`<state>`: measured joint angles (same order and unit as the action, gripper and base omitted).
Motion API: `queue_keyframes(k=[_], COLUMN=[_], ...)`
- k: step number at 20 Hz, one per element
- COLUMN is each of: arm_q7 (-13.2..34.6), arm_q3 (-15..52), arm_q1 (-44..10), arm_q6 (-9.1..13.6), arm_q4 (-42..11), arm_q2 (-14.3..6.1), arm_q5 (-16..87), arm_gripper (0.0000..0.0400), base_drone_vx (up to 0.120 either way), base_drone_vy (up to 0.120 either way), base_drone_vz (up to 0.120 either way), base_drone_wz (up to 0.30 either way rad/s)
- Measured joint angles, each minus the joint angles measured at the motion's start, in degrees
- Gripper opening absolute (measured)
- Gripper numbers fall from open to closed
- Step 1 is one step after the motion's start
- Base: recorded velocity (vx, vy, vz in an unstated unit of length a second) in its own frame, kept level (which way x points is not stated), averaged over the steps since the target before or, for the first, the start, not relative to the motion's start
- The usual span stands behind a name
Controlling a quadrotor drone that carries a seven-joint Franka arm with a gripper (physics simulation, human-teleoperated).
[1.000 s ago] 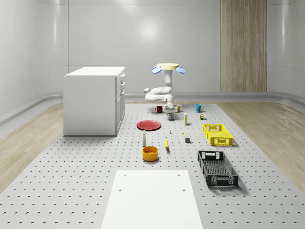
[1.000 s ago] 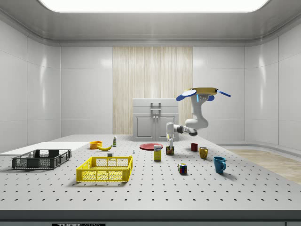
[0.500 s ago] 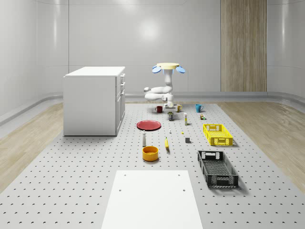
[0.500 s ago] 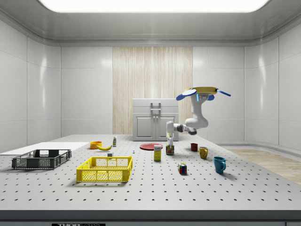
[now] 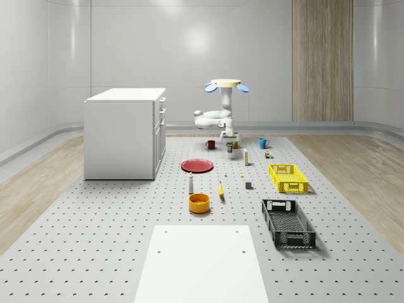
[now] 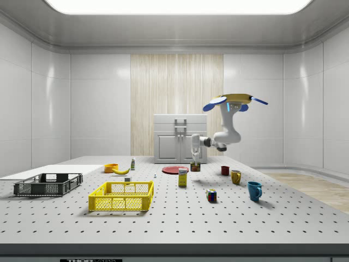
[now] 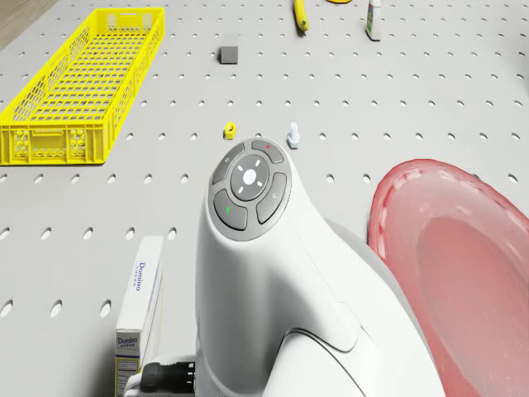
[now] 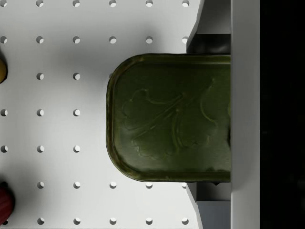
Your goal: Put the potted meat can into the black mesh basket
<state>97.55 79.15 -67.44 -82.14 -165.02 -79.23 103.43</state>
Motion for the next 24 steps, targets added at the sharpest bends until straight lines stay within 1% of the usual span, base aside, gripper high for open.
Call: queue_keyframes(k=[7,13,24], arm_q7=[0.25,0.41,0.65], arm_q3=[0.46,0.65,0.90], arm_q1=[-0.25,-0.42,-0.69], arm_q6=[-0.86,-1.62,-2.92], arm_q4=[0.02,0.05,0.10], arm_q2=[-1.01,-1.84,-3.24], arm_q5=[-0.69,-1.09,-1.68], arm_gripper=[0.0292,0.0292,0.0292], base_drone_vx=[0.120,0.120,0.120], base_drone_vy=[0.000,0.000,0.000], base_drone_vz=[0.000,0.113,0.000], base_drone_wz=[0.000,0.000,0.000])
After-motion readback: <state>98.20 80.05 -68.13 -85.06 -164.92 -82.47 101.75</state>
